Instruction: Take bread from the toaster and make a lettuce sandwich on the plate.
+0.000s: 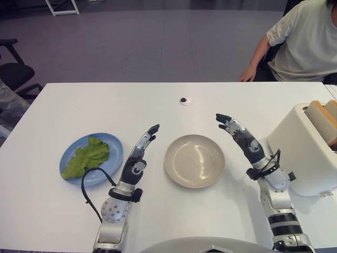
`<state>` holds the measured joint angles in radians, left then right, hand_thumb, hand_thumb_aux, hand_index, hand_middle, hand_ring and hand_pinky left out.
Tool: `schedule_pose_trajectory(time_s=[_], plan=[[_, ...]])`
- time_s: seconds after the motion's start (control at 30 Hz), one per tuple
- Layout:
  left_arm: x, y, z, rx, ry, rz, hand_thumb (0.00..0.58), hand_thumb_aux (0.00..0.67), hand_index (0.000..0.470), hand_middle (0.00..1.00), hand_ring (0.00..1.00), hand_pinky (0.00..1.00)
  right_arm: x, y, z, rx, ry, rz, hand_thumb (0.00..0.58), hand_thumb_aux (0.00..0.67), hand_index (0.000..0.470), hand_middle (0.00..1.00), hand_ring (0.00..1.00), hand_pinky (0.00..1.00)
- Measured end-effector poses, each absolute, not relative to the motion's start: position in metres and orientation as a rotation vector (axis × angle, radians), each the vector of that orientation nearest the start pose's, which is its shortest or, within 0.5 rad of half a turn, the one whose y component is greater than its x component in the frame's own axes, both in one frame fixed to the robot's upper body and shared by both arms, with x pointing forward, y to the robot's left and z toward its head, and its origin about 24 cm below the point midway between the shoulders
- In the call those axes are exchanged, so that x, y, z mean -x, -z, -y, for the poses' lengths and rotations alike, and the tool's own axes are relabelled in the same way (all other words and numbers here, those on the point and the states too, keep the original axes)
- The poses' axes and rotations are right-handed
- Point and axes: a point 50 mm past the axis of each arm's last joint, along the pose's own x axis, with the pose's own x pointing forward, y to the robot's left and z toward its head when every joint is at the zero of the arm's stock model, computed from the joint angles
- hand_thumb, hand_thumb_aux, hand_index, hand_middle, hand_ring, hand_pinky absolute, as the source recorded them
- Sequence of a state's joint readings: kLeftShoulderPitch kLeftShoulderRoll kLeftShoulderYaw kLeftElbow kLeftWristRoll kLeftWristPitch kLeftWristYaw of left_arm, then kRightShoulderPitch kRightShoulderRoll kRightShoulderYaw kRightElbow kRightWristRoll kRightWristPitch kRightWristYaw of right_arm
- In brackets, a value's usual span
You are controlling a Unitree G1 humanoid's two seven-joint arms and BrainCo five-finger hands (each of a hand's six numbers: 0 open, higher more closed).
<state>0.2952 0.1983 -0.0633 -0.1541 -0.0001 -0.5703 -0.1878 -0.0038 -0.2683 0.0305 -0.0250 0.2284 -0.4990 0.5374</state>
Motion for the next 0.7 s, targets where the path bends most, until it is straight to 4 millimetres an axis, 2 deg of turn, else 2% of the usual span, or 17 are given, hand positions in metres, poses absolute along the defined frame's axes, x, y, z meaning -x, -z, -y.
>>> schedule_pose_trajectory(time_s=[0.07, 0.13, 0.2, 0.27, 0.33, 0.4, 0.5, 0.6, 0.63, 0.67, 0.7], plan=[[-0.183, -0.067, -0.162, -0.208, 0.265, 0.408, 0.0, 0.0, 0.0, 0.0, 0.0, 0.0, -0.224, -0.127, 0.172, 0.211, -0.564, 0.573, 0.0, 0.0, 0.0, 0.0, 0.0, 0.0], [-0.183, -0.067, -0.162, -0.207, 0.264, 0.408, 0.0, 0.0, 0.0, 0.0, 0.0, 0.0, -0.209, -0.167, 0.188, 0.283, -0.546, 0.637, 0.0, 0.0, 0.0, 0.0, 0.0, 0.0], [-0.183, -0.066, -0.161, -0.203, 0.262, 0.407, 0.0, 0.0, 0.0, 0.0, 0.0, 0.0, -0.19, -0.216, 0.218, 0.429, -0.491, 0.663, 0.0, 0.0, 0.0, 0.0, 0.0, 0.0], [-0.183, -0.066, -0.159, -0.201, 0.264, 0.408, 0.0, 0.0, 0.0, 0.0, 0.0, 0.0, -0.183, -0.238, 0.243, 0.507, -0.401, 0.632, 0.0, 0.0, 0.0, 0.0, 0.0, 0.0], [-0.184, -0.067, -0.157, -0.198, 0.264, 0.41, 0.0, 0.0, 0.0, 0.0, 0.0, 0.0, -0.182, -0.256, 0.284, 0.637, -0.226, 0.545, 0.0, 0.0, 0.0, 0.0, 0.0, 0.0], [-0.185, -0.067, -0.156, -0.199, 0.268, 0.415, 0.0, 0.0, 0.0, 0.0, 0.0, 0.0, -0.182, -0.262, 0.32, 0.79, -0.042, 0.425, 0.0, 0.0, 0.0, 0.0, 0.0, 0.0], [-0.187, -0.067, -0.155, -0.199, 0.27, 0.416, 0.0, 0.0, 0.0, 0.0, 0.0, 0.0, -0.185, -0.25, 0.354, 0.986, 0.117, 0.254, 0.0, 0.0, 0.0, 0.0, 0.0, 0.0], [-0.188, -0.066, -0.156, -0.2, 0.273, 0.41, 0.0, 0.0, 0.0, 0.0, 0.0, 0.0, -0.187, -0.23, 0.38, 1.097, 0.204, 0.112, 0.0, 0.0, 0.0, 0.0, 0.0, 0.0], [-0.189, -0.066, -0.156, -0.2, 0.274, 0.409, 0.0, 0.0, 0.0, 0.0, 0.0, 0.0, -0.189, -0.22, 0.387, 1.118, 0.207, 0.058, 0.031, 0.018, 0.013, 0.0, 0.0, 0.0], [-0.189, -0.065, -0.156, -0.201, 0.275, 0.408, 0.0, 0.0, 0.0, 0.0, 0.0, 0.0, -0.19, -0.212, 0.391, 1.133, 0.199, 0.023, 0.251, 0.166, 0.116, 0.0, 0.0, 0.0], [-0.189, -0.065, -0.156, -0.201, 0.277, 0.407, 0.0, 0.0, 0.0, 0.0, 0.0, 0.0, -0.19, -0.206, 0.393, 1.147, 0.187, -0.002, 0.385, 0.281, 0.197, 0.0, 0.0, 0.0]])
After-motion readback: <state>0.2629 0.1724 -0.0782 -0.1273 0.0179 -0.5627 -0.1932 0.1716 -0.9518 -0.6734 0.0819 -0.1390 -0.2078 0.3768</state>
